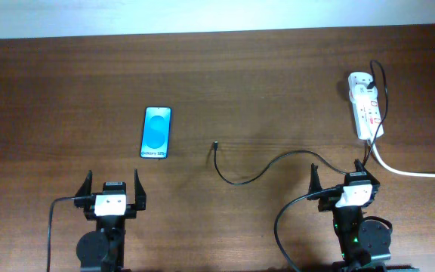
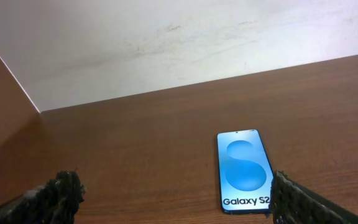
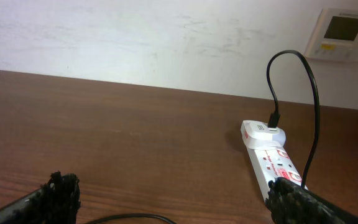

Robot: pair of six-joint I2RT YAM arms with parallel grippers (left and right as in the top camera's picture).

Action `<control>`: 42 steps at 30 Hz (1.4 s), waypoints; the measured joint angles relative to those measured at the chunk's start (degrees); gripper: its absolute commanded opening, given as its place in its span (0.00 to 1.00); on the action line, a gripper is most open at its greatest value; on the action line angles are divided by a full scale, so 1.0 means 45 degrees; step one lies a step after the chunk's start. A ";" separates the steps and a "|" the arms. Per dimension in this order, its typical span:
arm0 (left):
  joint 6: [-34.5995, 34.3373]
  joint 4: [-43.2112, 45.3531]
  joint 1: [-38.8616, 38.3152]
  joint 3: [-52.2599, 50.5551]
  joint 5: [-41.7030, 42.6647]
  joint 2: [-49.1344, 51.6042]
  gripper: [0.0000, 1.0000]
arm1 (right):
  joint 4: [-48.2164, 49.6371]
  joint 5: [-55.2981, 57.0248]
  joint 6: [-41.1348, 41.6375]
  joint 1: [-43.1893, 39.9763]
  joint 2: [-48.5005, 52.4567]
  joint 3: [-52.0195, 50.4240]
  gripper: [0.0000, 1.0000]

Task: Plug charger to phone and switch on socket
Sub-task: 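Move the left gripper toward the blue phone and the right toward the cable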

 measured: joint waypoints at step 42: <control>0.0000 0.0000 0.0000 0.0000 0.0000 0.0000 0.99 | 0.0039 0.0345 0.0005 0.0000 0.0000 0.0000 0.98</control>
